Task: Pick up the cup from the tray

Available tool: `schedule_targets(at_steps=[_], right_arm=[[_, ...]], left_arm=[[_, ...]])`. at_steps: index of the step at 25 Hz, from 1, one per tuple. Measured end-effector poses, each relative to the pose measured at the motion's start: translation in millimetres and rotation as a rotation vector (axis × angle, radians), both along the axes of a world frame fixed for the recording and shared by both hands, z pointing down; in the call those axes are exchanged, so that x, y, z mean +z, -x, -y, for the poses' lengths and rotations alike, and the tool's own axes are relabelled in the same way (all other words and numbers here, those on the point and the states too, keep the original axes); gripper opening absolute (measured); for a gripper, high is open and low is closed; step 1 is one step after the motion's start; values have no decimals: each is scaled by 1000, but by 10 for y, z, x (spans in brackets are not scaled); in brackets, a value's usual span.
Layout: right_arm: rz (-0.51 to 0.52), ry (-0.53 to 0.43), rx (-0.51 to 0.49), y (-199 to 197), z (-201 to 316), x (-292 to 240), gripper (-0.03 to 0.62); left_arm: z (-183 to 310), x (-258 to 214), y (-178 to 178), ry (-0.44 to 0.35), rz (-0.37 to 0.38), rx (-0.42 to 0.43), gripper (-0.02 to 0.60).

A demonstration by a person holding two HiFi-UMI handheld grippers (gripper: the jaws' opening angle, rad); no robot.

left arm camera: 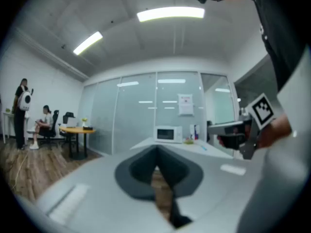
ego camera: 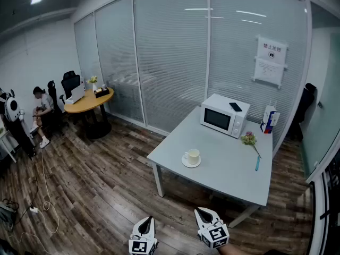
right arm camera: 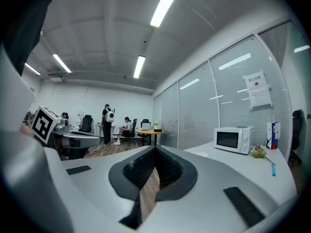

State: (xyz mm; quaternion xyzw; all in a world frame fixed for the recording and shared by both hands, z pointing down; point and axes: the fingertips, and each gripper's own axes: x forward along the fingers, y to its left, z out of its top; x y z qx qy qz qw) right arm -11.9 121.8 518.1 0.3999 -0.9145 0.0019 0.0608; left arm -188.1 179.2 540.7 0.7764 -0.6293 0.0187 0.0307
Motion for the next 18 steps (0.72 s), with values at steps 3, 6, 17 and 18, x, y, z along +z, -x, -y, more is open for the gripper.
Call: schedule_targets(at_steps=[3,6,17,18], right_arm=[[-5,-6,6,-141,35,1,5],[-3,-7,7,-252,74,0,5],[73,4,7,-901,308,53,5],[77,6,8,-952,335,69,5]], left_arm=[[22,8,-137,1,-7,7,-2],[67,15,-249,6,-3,9,-2],[393,85,-926,23,26,27,-3],[425,86,-976,23,22,22,-2]])
